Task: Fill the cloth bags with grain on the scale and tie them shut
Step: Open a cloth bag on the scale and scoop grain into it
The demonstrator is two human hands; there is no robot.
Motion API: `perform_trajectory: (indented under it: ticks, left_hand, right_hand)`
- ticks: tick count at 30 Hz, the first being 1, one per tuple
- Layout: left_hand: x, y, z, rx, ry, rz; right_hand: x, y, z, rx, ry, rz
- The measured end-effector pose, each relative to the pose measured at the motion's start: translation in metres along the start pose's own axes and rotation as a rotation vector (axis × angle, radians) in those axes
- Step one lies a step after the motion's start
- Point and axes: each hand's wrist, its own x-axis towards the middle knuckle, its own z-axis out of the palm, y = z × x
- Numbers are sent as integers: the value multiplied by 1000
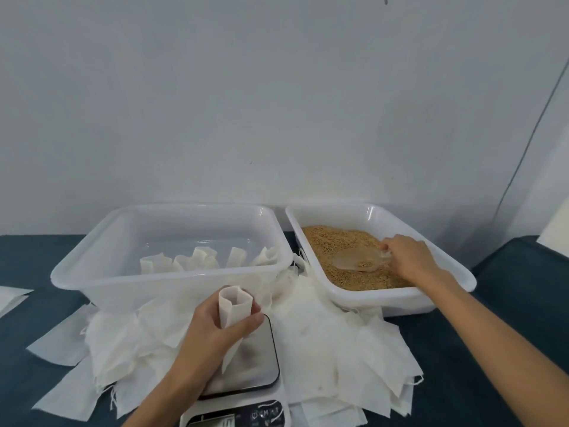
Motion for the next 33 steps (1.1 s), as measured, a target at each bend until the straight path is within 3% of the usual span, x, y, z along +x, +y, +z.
perform_trajectory:
  ticks: [3,11,17,22,29,33]
  left_hand:
    - [1,-1,0,3,12,0]
    - [0,-2,-1,24,17,-25]
    - [1,-2,-2,20,15,-29]
    - [2,0,-2,-11,13,-8]
    - [3,-3,-1,24,-4,4]
    - [2,-1,0,40,-22,-25]
  right_hand:
    - [3,-3,-1,-89,21,-74]
    - [-1,-15,-4,182,-119,-271]
    - [0,-8,3,467,-200,-185]
    - [-3,-3,0,720,-168,-83]
    - [-8,-7,-12,751,-119,-16]
    - [-20,-23,-29,825,-105,-150]
